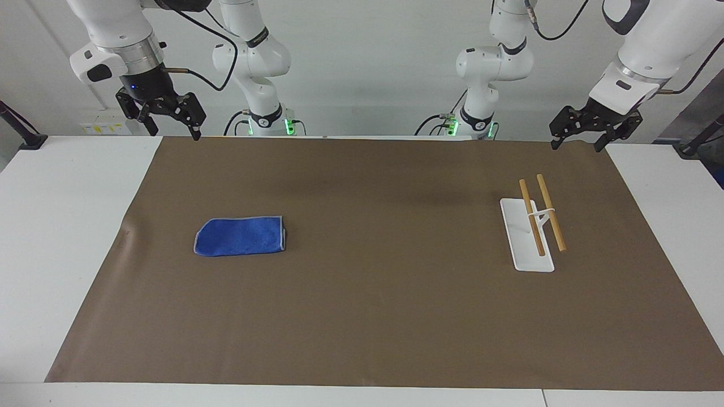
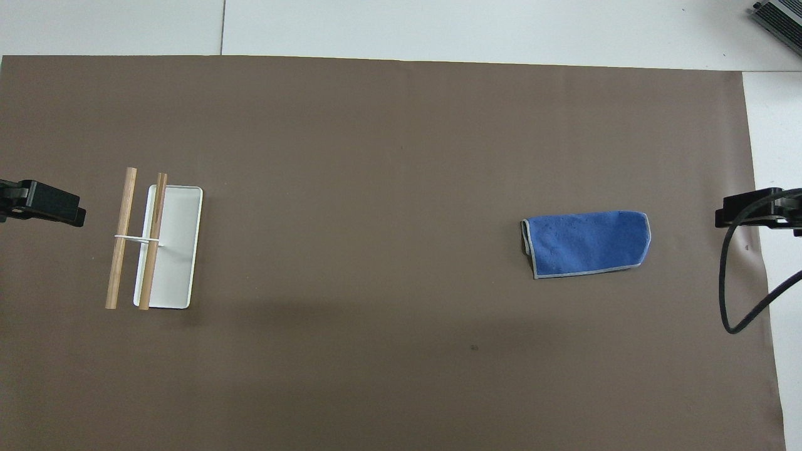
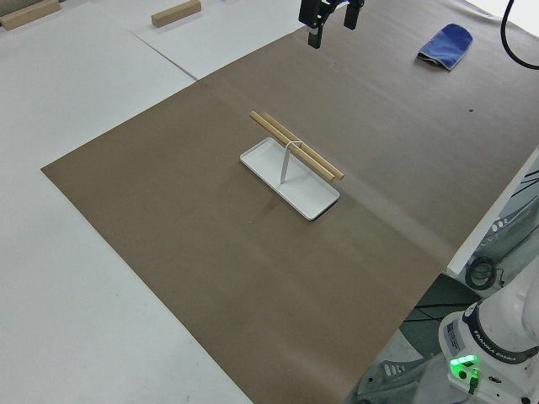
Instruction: Right arm passes towel to left arm to hang
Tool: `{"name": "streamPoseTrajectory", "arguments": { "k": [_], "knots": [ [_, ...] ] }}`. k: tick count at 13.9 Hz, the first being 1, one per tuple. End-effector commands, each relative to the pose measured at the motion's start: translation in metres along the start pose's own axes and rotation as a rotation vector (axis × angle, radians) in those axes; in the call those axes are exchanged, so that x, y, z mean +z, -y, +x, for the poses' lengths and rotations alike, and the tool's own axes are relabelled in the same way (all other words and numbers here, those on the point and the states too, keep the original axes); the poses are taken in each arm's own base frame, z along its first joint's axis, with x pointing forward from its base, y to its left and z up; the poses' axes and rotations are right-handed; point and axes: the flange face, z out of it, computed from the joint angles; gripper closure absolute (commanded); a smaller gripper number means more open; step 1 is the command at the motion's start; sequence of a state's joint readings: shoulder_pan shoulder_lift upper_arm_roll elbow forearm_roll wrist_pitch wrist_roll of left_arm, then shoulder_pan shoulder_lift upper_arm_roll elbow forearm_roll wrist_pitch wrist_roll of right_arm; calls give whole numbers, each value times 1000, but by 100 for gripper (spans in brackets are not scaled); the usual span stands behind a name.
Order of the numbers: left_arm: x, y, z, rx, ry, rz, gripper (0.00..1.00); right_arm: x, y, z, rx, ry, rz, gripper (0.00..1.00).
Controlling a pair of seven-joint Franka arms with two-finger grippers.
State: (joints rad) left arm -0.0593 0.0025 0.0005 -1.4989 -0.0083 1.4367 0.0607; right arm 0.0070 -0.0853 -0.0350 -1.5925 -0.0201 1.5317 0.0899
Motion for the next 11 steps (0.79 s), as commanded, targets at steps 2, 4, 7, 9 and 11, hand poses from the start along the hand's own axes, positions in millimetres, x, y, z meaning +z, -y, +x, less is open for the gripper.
{"name": "streamPoseTrajectory", "arguments": {
  "k": [2,4,7,9,11],
  "knots": [
    [0,3,-7,1,10,15,0,-3,-2,-8,16,12,-2,0],
    [0,3,-7,1,10,15,0,-2,-2,-8,3,11,-2,0],
    [0,3,-7,1,10,15,0,3,-1,-7,-2,4,6,0],
    [0,3,-7,1,10,15,0,7,-1,-9,-14,13,7,0],
    [0,3,-7,1,10,15,0,9,-7,-9,-5,15,8,0]
  ]
}}
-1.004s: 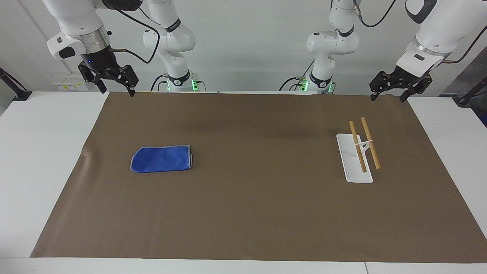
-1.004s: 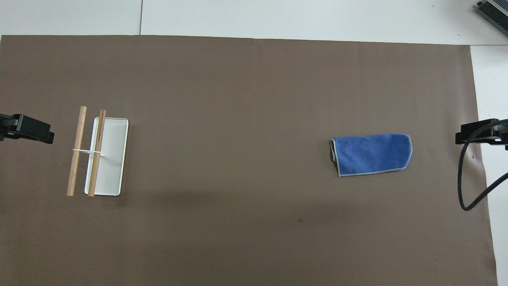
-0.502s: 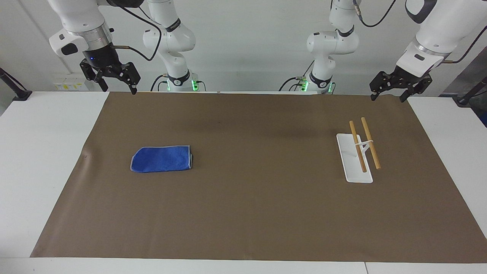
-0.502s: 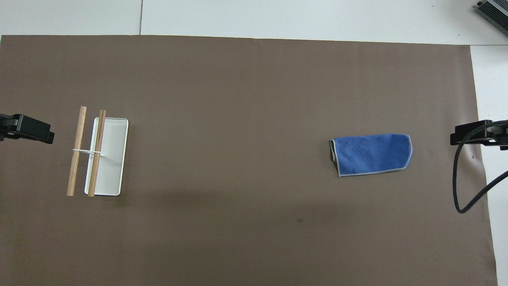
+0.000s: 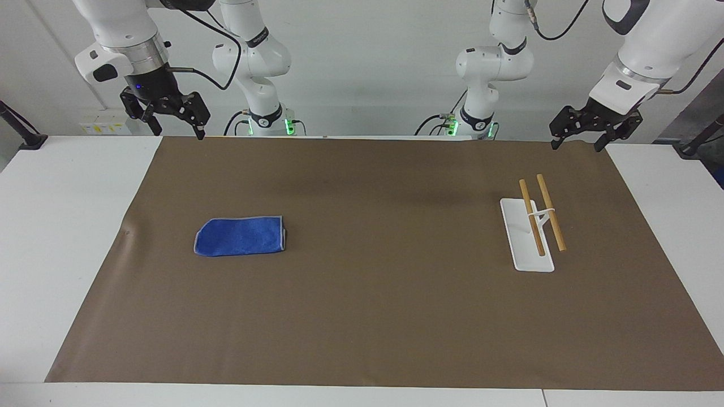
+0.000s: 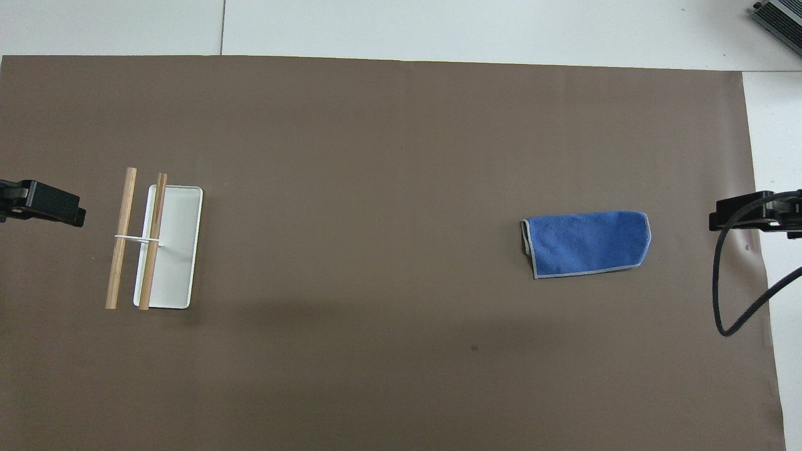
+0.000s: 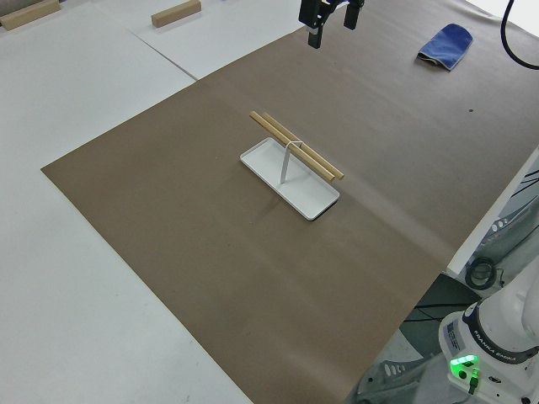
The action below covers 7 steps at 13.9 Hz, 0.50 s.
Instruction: Right arm passes towel to left arm to hang
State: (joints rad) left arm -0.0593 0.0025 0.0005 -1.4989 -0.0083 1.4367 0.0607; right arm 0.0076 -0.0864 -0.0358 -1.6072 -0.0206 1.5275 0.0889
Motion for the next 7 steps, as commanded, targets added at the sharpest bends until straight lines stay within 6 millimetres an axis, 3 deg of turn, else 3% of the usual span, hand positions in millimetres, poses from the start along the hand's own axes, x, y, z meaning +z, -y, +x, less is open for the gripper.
{"name": "streamPoseTrajectory", "arguments": {
  "k": [1,2,7],
  "knots": [
    [0,3,-7,1,10,15,0,7,-10,-5,-21,1,8,0],
    [0,3,-7,1,10,15,0,17,-13,-2,-66,-2,9,0],
    [0,3,-7,1,10,15,0,100,-18,29,-130,-76,11,0]
  ]
}}
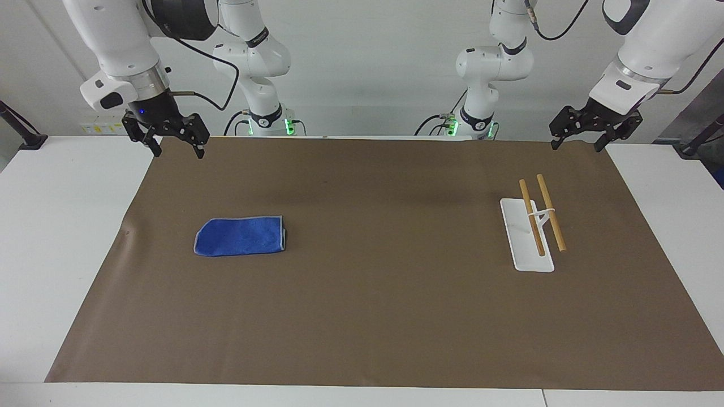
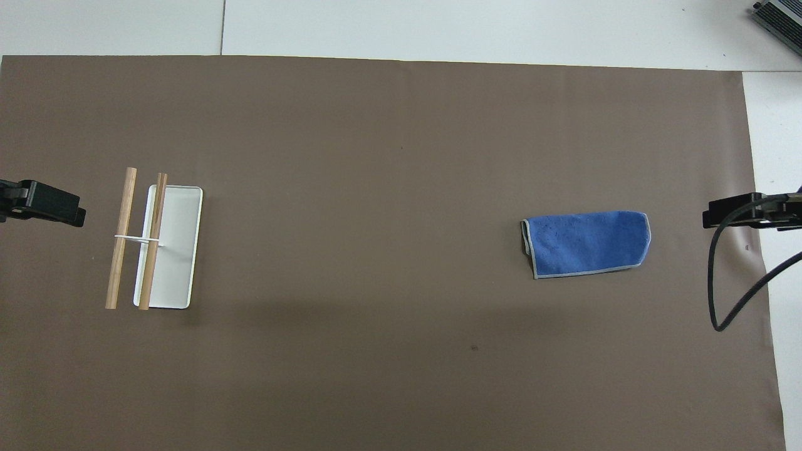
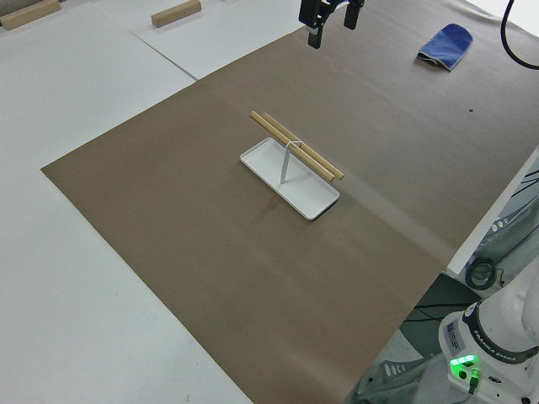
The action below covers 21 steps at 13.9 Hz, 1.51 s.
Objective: Right arm passes towel to left arm to hang
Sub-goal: 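Reach the right gripper to the near end of the blue towel, then close the right gripper on the blue towel's end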
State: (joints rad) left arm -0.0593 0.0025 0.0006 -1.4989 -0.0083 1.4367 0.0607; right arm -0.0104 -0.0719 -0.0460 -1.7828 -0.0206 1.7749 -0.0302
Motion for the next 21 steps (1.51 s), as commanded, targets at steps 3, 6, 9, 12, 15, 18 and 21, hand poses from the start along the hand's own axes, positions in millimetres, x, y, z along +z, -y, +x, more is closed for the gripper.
{"name": "streamPoseTrajectory", "arguments": {
  "k": [3,6,9,12,15,18,21],
  "knots": [
    [0,3,-7,1,10,15,0,90,-38,14,-70,-45,5,0],
    [0,3,-7,1,10,15,0,142,-51,25,-86,-42,2,0],
    [0,3,-7,1,10,15,0,192,-63,28,-85,-64,66,0],
    [0,3,-7,1,10,15,0,235,-66,8,-103,-95,79,0],
    [0,3,-7,1,10,15,0,263,-65,2,-108,-98,71,0],
    [0,3,-7,1,10,15,0,275,-58,2,-106,-95,79,0],
    [0,3,-7,1,10,15,0,283,-53,2,-121,-81,83,0]
  ]
}}
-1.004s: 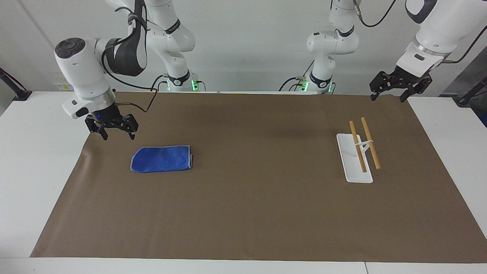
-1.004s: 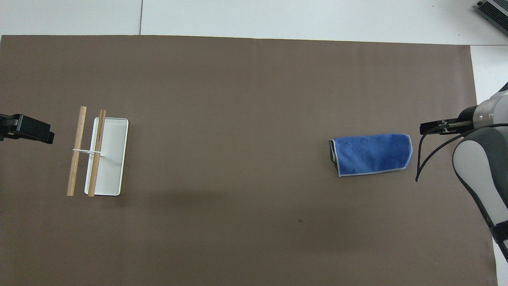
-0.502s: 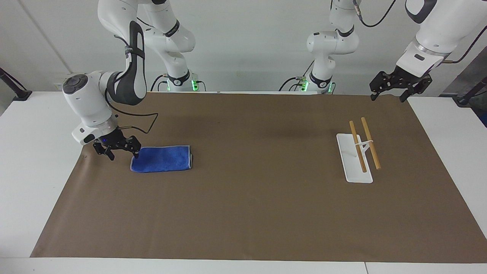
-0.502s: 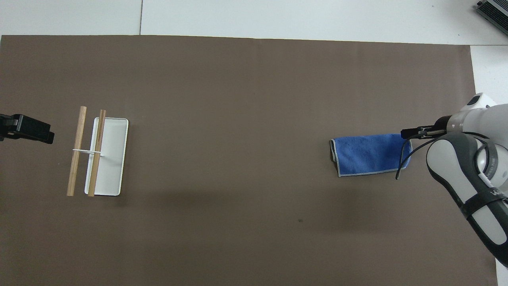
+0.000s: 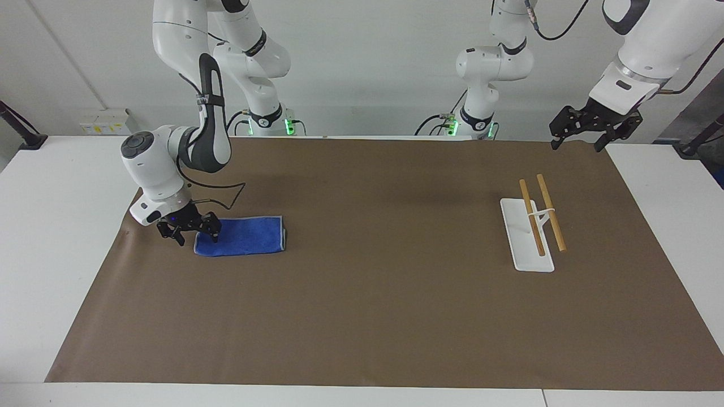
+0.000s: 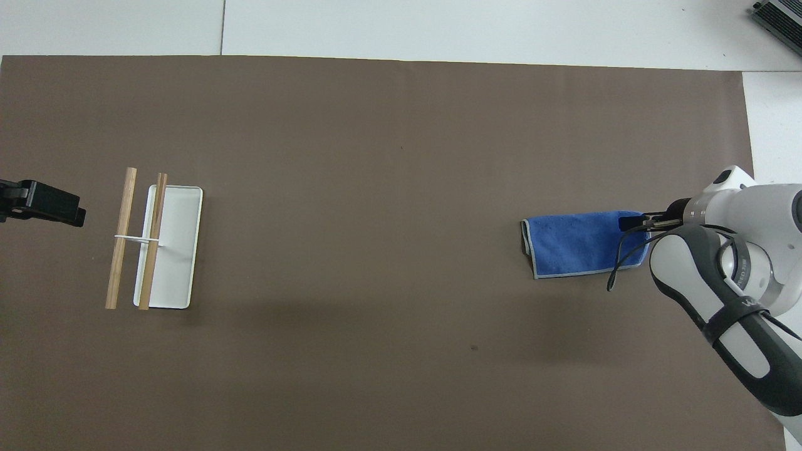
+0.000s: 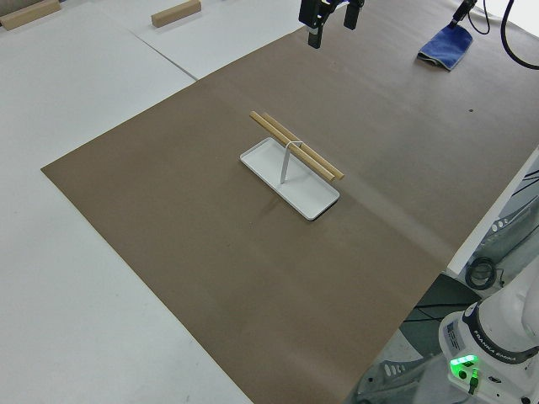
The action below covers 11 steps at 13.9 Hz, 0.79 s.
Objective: Right arm passes towel to left arm to hang
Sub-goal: 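Close the right gripper on the blue towel's end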
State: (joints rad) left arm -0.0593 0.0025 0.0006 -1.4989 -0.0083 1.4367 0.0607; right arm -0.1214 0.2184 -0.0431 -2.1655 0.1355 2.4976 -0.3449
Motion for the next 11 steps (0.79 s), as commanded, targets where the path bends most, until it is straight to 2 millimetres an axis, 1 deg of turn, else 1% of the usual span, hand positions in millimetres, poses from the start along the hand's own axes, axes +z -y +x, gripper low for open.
{"name": "streamPoseTrajectory", "arguments": {
  "k": [1,2,3,5,7,10,11],
  "knots": [
    [0,3,-7,1,10,15,0,6,11,1,-44,-13,15,0],
    [0,3,-7,1,10,15,0,8,21,3,-63,-14,16,0],
    [0,3,-7,1,10,15,0,9,22,2,-68,-22,12,0],
    [0,3,-7,1,10,15,0,18,17,-4,-97,-35,-1,0],
    [0,3,-7,1,10,15,0,18,10,-4,-120,-39,-7,0],
    [0,3,-7,1,10,15,0,12,9,3,-128,-44,-11,0],
    [0,3,-7,1,10,15,0,13,8,2,-122,-42,-11,0]
  ]
}}
